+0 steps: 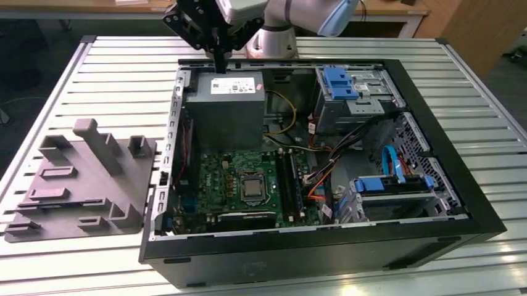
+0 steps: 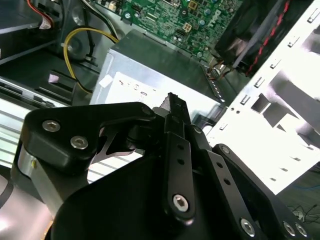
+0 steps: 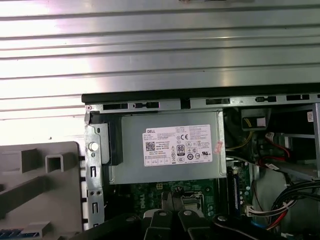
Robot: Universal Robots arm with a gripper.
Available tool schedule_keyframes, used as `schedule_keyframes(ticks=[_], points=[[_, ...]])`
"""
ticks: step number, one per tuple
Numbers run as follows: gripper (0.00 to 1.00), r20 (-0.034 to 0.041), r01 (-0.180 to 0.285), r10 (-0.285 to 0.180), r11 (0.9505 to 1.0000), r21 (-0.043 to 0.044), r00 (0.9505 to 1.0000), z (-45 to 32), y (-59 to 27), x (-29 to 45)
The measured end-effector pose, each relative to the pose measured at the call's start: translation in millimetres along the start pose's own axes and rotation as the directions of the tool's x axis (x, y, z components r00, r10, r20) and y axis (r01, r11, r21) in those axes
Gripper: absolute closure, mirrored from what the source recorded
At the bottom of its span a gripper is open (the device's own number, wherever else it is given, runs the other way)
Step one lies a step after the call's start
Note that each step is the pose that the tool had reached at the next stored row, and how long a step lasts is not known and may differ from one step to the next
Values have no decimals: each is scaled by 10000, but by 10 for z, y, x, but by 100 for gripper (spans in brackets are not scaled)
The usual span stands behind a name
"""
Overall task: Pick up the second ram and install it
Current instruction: 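Reach for the second ram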
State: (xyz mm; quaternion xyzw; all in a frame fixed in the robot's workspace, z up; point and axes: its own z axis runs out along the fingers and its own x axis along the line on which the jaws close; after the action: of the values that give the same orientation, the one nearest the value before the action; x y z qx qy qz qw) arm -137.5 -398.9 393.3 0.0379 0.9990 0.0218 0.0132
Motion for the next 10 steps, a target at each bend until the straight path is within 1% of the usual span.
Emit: schedule_keyframes(ticks=[10], points=[[90, 11, 2, -2, 10000, -8, 10000, -6, -17, 228]])
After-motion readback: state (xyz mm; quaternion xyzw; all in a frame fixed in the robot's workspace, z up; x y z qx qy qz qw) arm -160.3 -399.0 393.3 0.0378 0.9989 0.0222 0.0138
